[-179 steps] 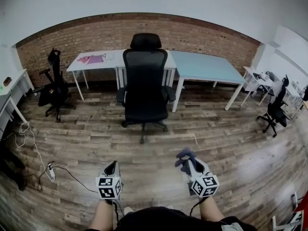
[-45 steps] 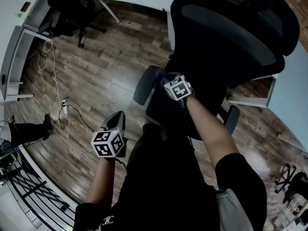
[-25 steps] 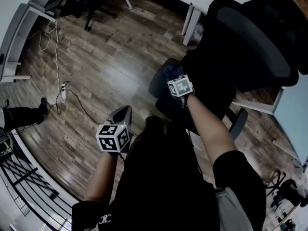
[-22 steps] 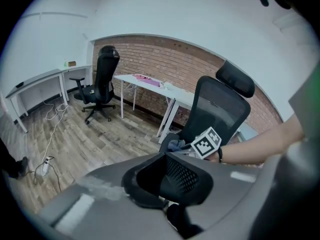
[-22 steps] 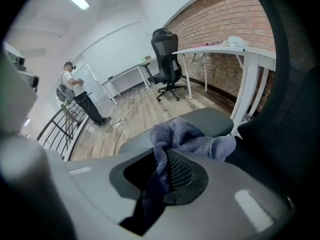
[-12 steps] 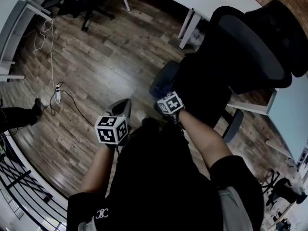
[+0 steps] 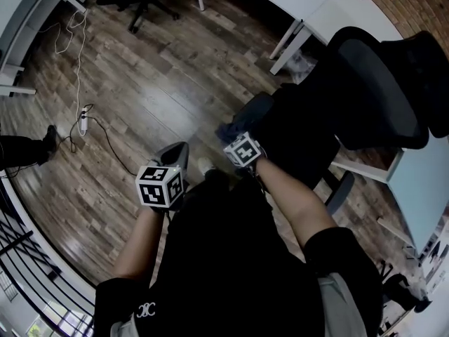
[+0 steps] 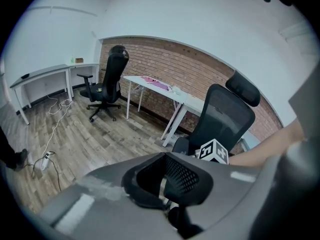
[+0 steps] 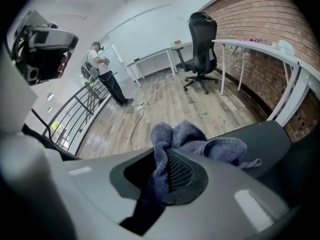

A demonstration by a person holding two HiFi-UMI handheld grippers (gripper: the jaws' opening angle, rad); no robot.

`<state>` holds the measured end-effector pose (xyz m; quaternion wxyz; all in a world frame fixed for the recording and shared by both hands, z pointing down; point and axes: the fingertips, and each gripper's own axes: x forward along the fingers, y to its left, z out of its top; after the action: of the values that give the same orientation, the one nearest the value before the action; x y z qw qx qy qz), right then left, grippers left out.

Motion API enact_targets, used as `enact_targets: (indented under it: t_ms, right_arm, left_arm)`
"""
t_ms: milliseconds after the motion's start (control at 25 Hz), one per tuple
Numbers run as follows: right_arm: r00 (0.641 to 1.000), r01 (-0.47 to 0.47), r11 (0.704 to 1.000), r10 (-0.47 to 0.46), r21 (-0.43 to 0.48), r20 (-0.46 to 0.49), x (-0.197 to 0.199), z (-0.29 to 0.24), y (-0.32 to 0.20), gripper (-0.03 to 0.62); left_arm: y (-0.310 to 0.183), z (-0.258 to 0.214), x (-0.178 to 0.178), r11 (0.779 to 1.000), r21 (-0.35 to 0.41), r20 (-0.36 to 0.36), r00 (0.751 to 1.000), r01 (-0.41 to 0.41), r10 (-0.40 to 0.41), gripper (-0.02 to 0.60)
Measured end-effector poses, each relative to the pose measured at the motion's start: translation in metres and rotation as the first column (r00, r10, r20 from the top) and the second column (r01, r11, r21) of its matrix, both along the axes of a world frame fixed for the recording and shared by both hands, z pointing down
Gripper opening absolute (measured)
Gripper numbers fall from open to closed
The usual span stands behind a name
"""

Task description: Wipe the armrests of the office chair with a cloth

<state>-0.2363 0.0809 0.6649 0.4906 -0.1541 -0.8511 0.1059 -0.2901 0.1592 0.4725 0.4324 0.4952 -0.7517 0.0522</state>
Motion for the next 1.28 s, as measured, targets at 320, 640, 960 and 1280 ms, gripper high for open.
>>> enact_targets:
  t_ms: [320,640,960,1280]
  right_arm:
    - [1.000,-0.019,0.994,0.020,0.105,-0.009,-0.041,0.008,-0.038,0.054]
    - [0.999,0.029,0.962,-0.021,0.273,-0.035,-0.065,0.014,-0.095,0.055]
    - [0.998,0.032,0.932,-0.011,0.362,-0.060,-0.081,0.017,-0.152,0.055]
    - [0.994,-0.088,0.907,0.108,0.413,-0.027,-0.074,0.013,-0.220,0.055]
  left_arm:
    - [0.010,0.011,-0.016,0.999,-0.033,0.015,0.999,0.029,-0.029,0.005]
    - [0.009,0.012,-0.015,0.998,-0.065,0.030,0.999,0.028,-0.026,0.006]
    - [0.012,0.013,-0.013,0.993,-0.102,0.033,0.998,0.056,-0.052,0.006]
    - [0.007,0.010,0.005,0.990,-0.119,0.035,0.997,0.071,-0.067,0.006]
